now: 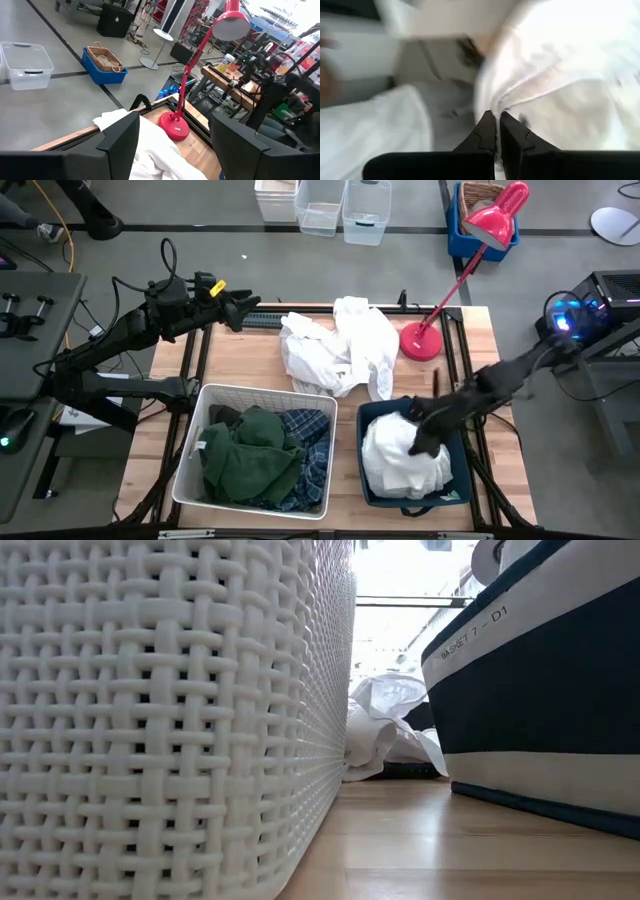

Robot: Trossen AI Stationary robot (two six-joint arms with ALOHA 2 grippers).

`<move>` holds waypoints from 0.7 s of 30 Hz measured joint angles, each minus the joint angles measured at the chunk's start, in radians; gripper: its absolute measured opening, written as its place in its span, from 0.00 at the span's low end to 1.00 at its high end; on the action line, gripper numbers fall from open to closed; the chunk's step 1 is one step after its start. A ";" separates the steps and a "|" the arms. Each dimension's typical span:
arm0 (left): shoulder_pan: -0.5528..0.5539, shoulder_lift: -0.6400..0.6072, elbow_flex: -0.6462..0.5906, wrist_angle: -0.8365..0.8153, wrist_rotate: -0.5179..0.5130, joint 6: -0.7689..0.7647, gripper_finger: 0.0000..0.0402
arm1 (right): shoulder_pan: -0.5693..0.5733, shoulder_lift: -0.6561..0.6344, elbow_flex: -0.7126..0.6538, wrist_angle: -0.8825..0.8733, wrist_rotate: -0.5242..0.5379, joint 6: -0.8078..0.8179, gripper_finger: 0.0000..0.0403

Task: Sort clothes
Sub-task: Put the white pants into the blue bin

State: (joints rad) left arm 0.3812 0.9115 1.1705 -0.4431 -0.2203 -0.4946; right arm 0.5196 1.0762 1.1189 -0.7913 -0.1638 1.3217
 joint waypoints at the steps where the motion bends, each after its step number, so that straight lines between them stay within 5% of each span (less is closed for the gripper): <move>1: 0.000 0.000 0.000 0.000 0.000 0.000 0.57 | 0.008 0.016 -0.034 -0.002 -0.023 0.021 0.00; 8: 0.000 0.000 0.000 0.000 0.006 0.036 0.57 | 0.018 0.133 -0.241 0.007 -0.033 0.067 0.08; 14: 0.000 0.000 0.000 -0.001 0.034 0.052 0.57 | 0.008 0.243 -0.387 0.118 -0.058 0.035 0.26; 21: 0.000 0.000 0.000 -0.001 0.035 0.052 0.57 | 0.015 0.279 -0.340 0.077 -0.196 -0.048 0.49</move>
State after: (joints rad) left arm 0.3813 0.9112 1.1702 -0.4438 -0.1856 -0.4423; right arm 0.5346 1.3548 0.7790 -0.7147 -0.3594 1.2735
